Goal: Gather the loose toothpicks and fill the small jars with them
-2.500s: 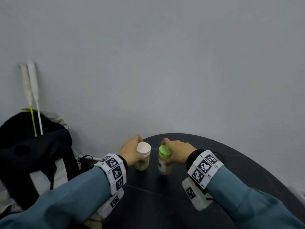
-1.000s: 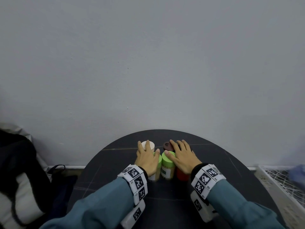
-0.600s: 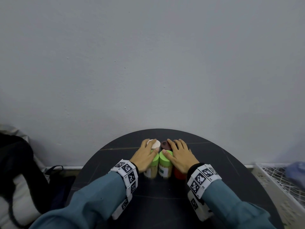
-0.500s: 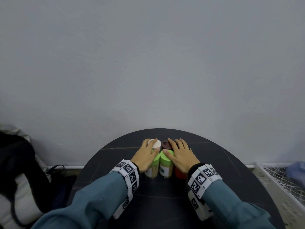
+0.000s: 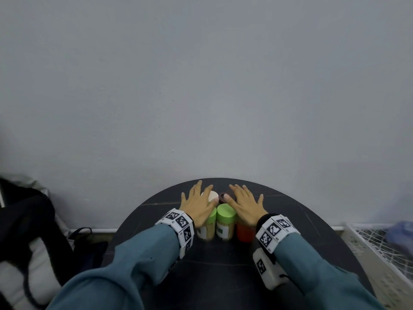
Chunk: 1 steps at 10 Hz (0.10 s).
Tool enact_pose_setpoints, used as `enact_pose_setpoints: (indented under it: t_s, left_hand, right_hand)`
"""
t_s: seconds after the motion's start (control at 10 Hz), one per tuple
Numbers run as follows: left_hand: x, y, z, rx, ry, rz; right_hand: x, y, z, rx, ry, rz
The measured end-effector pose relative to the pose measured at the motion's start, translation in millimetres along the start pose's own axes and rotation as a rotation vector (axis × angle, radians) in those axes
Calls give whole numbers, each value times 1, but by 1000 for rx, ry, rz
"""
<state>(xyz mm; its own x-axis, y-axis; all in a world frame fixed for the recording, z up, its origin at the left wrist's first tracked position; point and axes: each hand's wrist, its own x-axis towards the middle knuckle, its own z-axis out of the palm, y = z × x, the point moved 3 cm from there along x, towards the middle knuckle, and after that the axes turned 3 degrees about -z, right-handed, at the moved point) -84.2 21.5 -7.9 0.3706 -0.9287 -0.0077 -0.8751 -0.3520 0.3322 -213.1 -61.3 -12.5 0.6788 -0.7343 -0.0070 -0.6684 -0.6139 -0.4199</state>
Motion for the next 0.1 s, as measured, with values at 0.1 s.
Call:
enact_pose_setpoints:
  t_s: [0.1]
  left_hand:
    - [-5,7,-12,-98,56,35]
  right_hand:
    - [-7,1,-13,72,54,-22]
